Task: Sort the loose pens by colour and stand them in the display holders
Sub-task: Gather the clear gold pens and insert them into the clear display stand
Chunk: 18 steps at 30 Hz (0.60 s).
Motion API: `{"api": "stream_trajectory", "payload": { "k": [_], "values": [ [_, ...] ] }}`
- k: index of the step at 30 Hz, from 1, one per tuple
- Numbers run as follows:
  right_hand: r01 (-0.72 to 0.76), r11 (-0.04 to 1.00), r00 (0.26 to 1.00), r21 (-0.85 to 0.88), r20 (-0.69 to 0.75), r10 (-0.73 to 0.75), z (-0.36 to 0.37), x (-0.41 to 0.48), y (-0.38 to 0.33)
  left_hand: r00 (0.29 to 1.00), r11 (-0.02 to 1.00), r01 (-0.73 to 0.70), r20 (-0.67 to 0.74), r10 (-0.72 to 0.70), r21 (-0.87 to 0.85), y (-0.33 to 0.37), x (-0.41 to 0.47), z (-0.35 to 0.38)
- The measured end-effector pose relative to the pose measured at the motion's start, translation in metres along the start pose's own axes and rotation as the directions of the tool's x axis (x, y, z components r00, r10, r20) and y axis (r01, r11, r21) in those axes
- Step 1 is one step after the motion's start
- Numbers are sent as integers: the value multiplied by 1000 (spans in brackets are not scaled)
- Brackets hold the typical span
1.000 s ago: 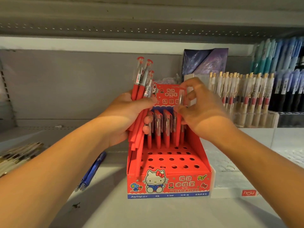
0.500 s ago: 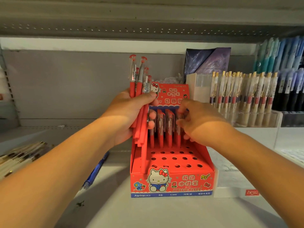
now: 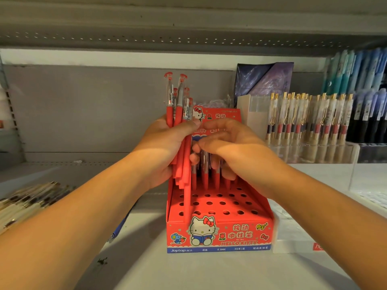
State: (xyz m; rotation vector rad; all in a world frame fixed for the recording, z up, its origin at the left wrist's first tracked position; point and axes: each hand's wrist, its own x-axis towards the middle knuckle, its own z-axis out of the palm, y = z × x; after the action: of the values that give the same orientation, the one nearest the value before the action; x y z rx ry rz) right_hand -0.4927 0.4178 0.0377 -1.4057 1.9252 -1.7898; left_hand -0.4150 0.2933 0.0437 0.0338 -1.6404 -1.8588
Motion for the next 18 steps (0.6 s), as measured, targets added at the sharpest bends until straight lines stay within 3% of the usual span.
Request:
{"api": "stream_trajectory", "payload": {
  "k": [4,7,18],
  "values": [
    [-15,996,998,85,-62,20,0,0,-2,996,1000,7,86,-9,26,-1,-4,2],
    [-4,989,1000,150,-21,7,0,-1,-1,994,1000,2,106,-2,-7,-1,-4,4],
    [-78,981,994,176,-66,91,-5,1,-3,988,998,55,142,-59,37,-1,-8,4]
  ]
}}
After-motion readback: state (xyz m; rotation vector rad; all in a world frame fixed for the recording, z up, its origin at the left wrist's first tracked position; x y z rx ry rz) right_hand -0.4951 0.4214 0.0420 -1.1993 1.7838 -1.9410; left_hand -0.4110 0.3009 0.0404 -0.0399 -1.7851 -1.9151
